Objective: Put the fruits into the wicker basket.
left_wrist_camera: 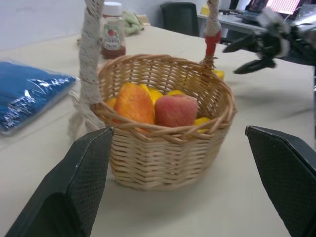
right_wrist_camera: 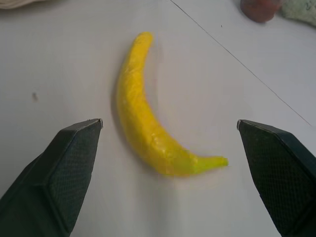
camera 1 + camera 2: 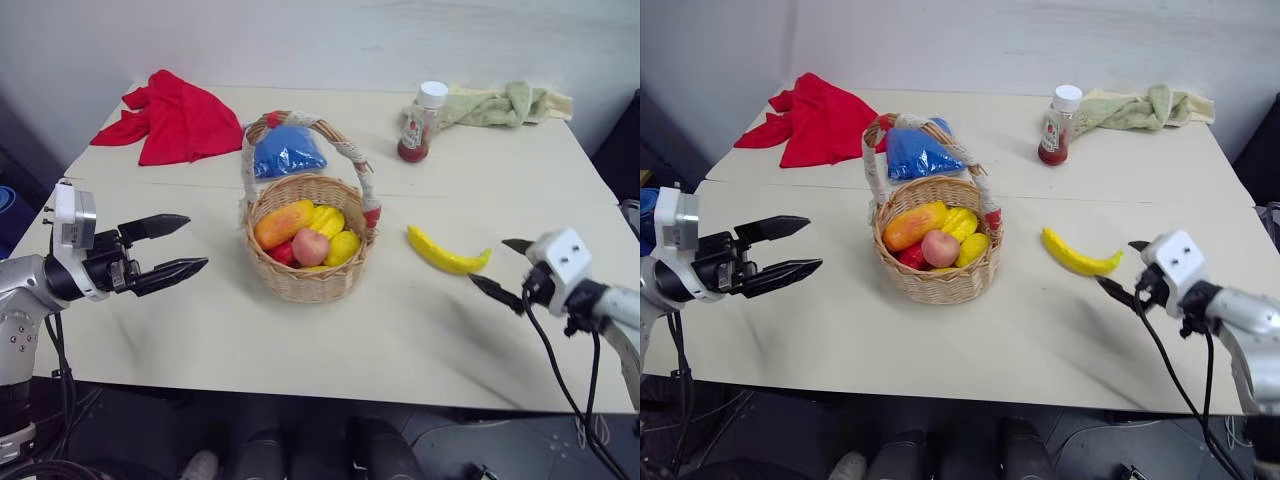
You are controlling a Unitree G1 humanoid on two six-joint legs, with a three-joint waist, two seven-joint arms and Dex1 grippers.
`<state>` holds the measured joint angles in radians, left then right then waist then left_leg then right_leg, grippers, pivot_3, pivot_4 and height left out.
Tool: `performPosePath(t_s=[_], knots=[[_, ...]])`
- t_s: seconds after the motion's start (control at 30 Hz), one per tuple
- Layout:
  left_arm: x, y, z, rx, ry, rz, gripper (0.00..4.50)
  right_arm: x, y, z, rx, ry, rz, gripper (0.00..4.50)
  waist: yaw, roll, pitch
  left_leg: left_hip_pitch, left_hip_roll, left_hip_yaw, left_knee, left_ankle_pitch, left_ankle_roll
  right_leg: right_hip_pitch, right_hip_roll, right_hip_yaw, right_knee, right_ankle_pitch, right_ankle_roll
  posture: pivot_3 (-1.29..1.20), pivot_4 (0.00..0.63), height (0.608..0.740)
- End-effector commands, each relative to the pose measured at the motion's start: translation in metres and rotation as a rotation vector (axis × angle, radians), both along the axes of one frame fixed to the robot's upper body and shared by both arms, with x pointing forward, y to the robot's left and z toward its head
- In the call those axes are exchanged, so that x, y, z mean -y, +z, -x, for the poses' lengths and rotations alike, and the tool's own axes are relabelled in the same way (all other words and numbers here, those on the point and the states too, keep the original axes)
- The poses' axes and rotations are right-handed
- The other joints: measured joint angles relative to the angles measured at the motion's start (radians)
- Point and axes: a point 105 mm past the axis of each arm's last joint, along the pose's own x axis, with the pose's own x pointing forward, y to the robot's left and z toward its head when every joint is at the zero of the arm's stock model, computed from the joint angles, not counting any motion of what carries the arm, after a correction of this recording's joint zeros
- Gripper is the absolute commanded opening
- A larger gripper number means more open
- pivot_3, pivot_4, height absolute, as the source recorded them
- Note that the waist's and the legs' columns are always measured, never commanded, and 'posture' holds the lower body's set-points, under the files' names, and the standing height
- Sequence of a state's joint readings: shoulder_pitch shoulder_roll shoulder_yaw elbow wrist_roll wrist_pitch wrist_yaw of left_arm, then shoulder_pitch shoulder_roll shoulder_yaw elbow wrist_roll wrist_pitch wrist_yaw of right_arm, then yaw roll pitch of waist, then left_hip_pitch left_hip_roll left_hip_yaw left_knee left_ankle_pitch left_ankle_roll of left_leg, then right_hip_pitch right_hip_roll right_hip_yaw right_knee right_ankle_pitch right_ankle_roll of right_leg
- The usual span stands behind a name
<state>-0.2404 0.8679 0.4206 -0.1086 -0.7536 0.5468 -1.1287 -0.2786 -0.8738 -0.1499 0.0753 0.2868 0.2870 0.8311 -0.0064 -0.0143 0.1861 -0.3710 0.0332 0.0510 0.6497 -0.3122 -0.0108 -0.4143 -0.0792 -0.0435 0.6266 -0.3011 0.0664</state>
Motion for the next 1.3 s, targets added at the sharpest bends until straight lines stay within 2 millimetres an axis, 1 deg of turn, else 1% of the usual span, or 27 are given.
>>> performPosePath(t_s=[0.03, 0.1, 0.17, 0.2, 0.27, 0.37, 0.43, 0.47, 0.53, 0.57, 0.6, 0.67, 0.73, 0.77, 0.83, 0.9, 0.93, 1.0, 1.03, 1.07, 1.1, 1.17, 1.2, 1.27, 1.3], knots=[[0.005, 0.005, 0.006, 0.023, -0.031, 0.0, 4.49, 0.008, -0.011, -0.023, -0.114, -0.037, -0.002, 4.5, 0.001, 0.0, 0.0, -0.001, 0.0, 0.0, 0.0, 0.0, 0.0, 0.0, 0.0, 0.0, 0.0, 0.0, 0.0, 0.0, 0.15, 0.74], [0.006, 0.002, 0.006, 0.022, -0.028, 0.006, 4.49, 0.005, -0.018, -0.031, -0.174, 0.001, 0.021, 4.5, 0.002, 0.0, 0.0, -0.001, -0.002, 0.002, 0.002, 0.0, 0.002, 0.0, -0.001, 0.002, 0.0, 0.001, 0.002, 0.0, 0.15, 0.74], [0.006, 0.0, 0.006, 0.025, -0.024, 0.01, 4.49, 0.0, -0.023, -0.034, -0.216, 0.055, 0.016, 4.5, 0.003, 0.0, 0.0, -0.001, -0.002, 0.002, 0.003, 0.0, 0.003, 0.001, -0.001, 0.002, 0.0, 0.002, 0.003, 0.0, 0.15, 0.74], [0.006, -0.001, 0.007, 0.026, -0.022, 0.013, 4.5, -0.001, -0.023, -0.037, -0.221, 0.059, 0.009, 4.32, 0.003, 0.0, 0.0, -0.001, -0.002, 0.002, 0.003, 0.0, 0.003, 0.001, -0.001, 0.002, -0.001, 0.002, 0.003, 0.0, 0.15, 0.74], [0.006, -0.002, 0.008, 0.027, -0.02, 0.017, 4.5, -0.002, -0.026, -0.039, -0.241, 0.092, 0.025, 3.89, 0.0, 0.0, 0.0, -0.001, -0.002, 0.003, 0.003, 0.0, 0.003, 0.001, -0.001, 0.003, -0.001, 0.002, 0.004, 0.0, 0.15, 0.74], [0.007, -0.006, 0.013, -0.01, -0.039, 0.028, 4.5, -0.003, -0.028, -0.036, -0.27, 0.156, 0.026, 2.93, -0.004, 0.0, 0.0, 0.0, -0.002, 0.004, 0.003, 0.0, 0.003, 0.001, -0.001, 0.004, -0.001, 0.002, 0.004, 0.0, 0.15, 0.74], [0.008, -0.009, 0.015, -0.021, -0.047, 0.024, 4.5, -0.007, -0.025, -0.031, -0.267, 0.219, 0.024, 2.26, -0.005, 0.0, 0.0, 0.0, -0.002, 0.004, 0.003, 0.0, 0.003, 0.001, -0.001, 0.004, 0.0, 0.002, 0.004, 0.0, 0.15, 0.74], [0.009, -0.01, 0.015, -0.02, -0.048, 0.024, 4.5, -0.01, -0.021, -0.026, -0.256, 0.279, 0.018, 1.89, -0.006, 0.0, 0.0, 0.0, -0.002, 0.004, 0.003, 0.0, 0.003, 0.001, -0.001, 0.004, 0.0, 0.002, 0.004, 0.0, 0.15, 0.74], [0.01, -0.012, 0.016, -0.02, -0.052, 0.025, 4.5, -0.015, -0.013, -0.009, -0.284, 0.39, 0.001, 1.27, -0.005, 0.0, 0.0, 0.0, -0.001, 0.004, 0.003, 0.0, 0.003, 0.001, -0.001, 0.004, 0.0, 0.002, 0.004, 0.0, 0.15, 0.74], [0.01, -0.013, 0.016, -0.022, -0.053, 0.026, 4.5, -0.015, -0.006, 0.005, -0.317, 0.438, -0.002, 0.89, -0.002, 0.001, 0.0, 0.0, -0.001, 0.004, 0.003, 0.0, 0.003, 0.001, -0.001, 0.003, 0.0, 0.002, 0.004, 0.0, 0.15, 0.74], [0.009, -0.014, 0.016, -0.023, -0.054, 0.027, 4.5, -0.015, -0.001, 0.015, -0.344, 0.467, -0.002, 0.7, 0.003, 0.002, 0.002, 0.0, -0.001, 0.004, 0.003, 0.0, 0.003, 0.001, -0.001, 0.003, 0.0, 0.002, 0.004, 0.0, 0.15, 0.74], [0.008, -0.017, 0.021, -0.031, -0.055, 0.025, 4.5, -0.022, 0.009, 0.045, -0.421, 0.533, 0.008, 0.7, 0.005, 0.005, 0.003, -0.001, -0.002, 0.004, 0.003, 0.0, 0.003, 0.001, -0.002, 0.003, 0.0, 0.002, 0.004, 0.0, 0.15, 0.74], [0.006, -0.02, 0.024, -0.05, -0.054, 0.024, 4.5, -0.032, 0.011, 0.071, -0.507, 0.588, 0.006, 0.7, 0.004, 0.005, 0.003, 0.0, -0.001, 0.004, 0.002, 0.0, 0.004, 0.001, -0.002, 0.004, -0.002, 0.002, 0.004, 0.0, 0.15, 0.74], [0.006, -0.022, 0.025, -0.055, -0.054, 0.024, 4.5, -0.044, 0.013, 0.088, -0.559, 0.646, -0.025, 0.7, 0.003, 0.005, 0.003, 0.0, -0.001, 0.003, 0.002, -0.001, 0.003, 0.002, -0.002, 0.003, -0.002, 0.002, 0.004, 0.0, 0.15, 0.74], [0.005, -0.023, 0.025, -0.052, -0.049, 0.028, 4.5, -0.071, 0.021, 0.116, -0.628, 0.765, -0.083, 0.7, -0.002, 0.004, 0.003, 0.001, 0.0, 0.003, 0.001, -0.001, 0.002, 0.002, -0.001, 0.003, -0.002, 0.002, 0.004, 0.0, 0.15, 0.74], [0.004, -0.024, 0.025, -0.048, -0.044, 0.03, 4.5, -0.087, 0.026, 0.128, -0.642, 0.82, -0.117, 0.7, -0.009, 0.004, 0.004, 0.003, 0.002, 0.003, 0.002, -0.001, 0.001, 0.002, 0.0, 0.004, 0.0, 0.002, 0.004, 0.0, 0.15, 0.74], [0.004, -0.025, 0.025, -0.05, -0.042, 0.031, 4.5, -0.101, 0.033, 0.129, -0.597, 0.863, -0.149, 0.7, -0.011, 0.004, 0.004, 0.003, 0.002, 0.003, 0.002, 0.0, 0.001, 0.002, 0.0, 0.004, 0.0, 0.003, 0.003, 0.0, 0.15, 0.74], [0.003, -0.026, 0.025, -0.052, -0.035, 0.032, 4.5, -0.133, 0.048, 0.123, -0.474, 0.94, -0.211, 0.7, -0.02, 0.002, 0.003, 0.003, 0.002, 0.002, 0.002, 0.0, 0.0, 0.003, 0.0, 0.004, 0.0, 0.003, 0.002, 0.0, 0.15, 0.74], [0.002, -0.027, 0.025, -0.053, -0.03, 0.034, 4.5, -0.146, 0.055, 0.116, -0.392, 0.943, -0.229, 0.7, -0.026, 0.001, 0.004, 0.003, 0.002, 0.002, 0.002, 0.001, 0.0, 0.003, 0.0, 0.004, 0.0, 0.004, 0.002, 0.0, 0.15, 0.74], [0.001, -0.027, 0.025, -0.053, -0.024, 0.035, 4.5, -0.16, 0.062, 0.101, -0.291, 0.91, -0.246, 0.7, -0.025, 0.001, 0.004, 0.003, 0.002, 0.003, 0.002, 0.001, 0.0, 0.002, 0.0, 0.004, 0.0, 0.004, 0.001, 0.0, 0.15, 0.74], [0.001, -0.027, 0.025, -0.053, -0.02, 0.036, 4.5, -0.171, 0.068, 0.086, -0.237, 0.849, -0.285, 0.7, -0.025, 0.001, 0.004, 0.002, 0.002, 0.002, 0.002, 0.001, -0.001, 0.001, 0.0, 0.004, 0.0, 0.004, 0.001, 0.0, 0.15, 0.74], [0.001, -0.026, 0.024, -0.023, -0.004, 0.027, 4.5, -0.192, 0.079, 0.064, -0.187, 0.762, -0.346, 0.7, -0.024, 0.001, 0.004, 0.001, 0.002, 0.002, 0.001, 0.001, -0.002, -0.001, 0.0, 0.004, 0.0, 0.004, 0.001, 0.0, 0.15, 0.74], [0.001, -0.024, 0.023, 0.002, 0.005, 0.024, 4.5, -0.198, 0.081, 0.058, -0.184, 0.738, -0.354, 0.7, -0.024, 0.001, 0.004, -0.001, 0.002, 0.002, 0.001, 0.002, -0.003, -0.003, 0.0, 0.004, 0.001, 0.004, 0.0, 0.0, 0.15, 0.74], [0.004, -0.018, 0.021, 0.034, 0.024, 0.073, 4.5, -0.212, 0.083, 0.051, -0.166, 0.721, -0.349, 0.7, -0.015, 0.0, 0.003, -0.005, 0.001, 0.002, 0.0, 0.004, -0.007, -0.007, -0.001, 0.004, 0.001, 0.004, 0.0, 0.0, 0.15, 0.74], [0.005, -0.02, 0.022, 0.03, 0.027, 0.084, 4.5, -0.219, 0.084, 0.046, -0.158, 0.71, -0.353, 0.7, -0.013, -0.001, 0.003, -0.008, 0.001, 0.002, 0.001, 0.005, -0.007, -0.009, -0.002, 0.003, 0.001, 0.004, 0.0, 0.0, 0.15, 0.74]])
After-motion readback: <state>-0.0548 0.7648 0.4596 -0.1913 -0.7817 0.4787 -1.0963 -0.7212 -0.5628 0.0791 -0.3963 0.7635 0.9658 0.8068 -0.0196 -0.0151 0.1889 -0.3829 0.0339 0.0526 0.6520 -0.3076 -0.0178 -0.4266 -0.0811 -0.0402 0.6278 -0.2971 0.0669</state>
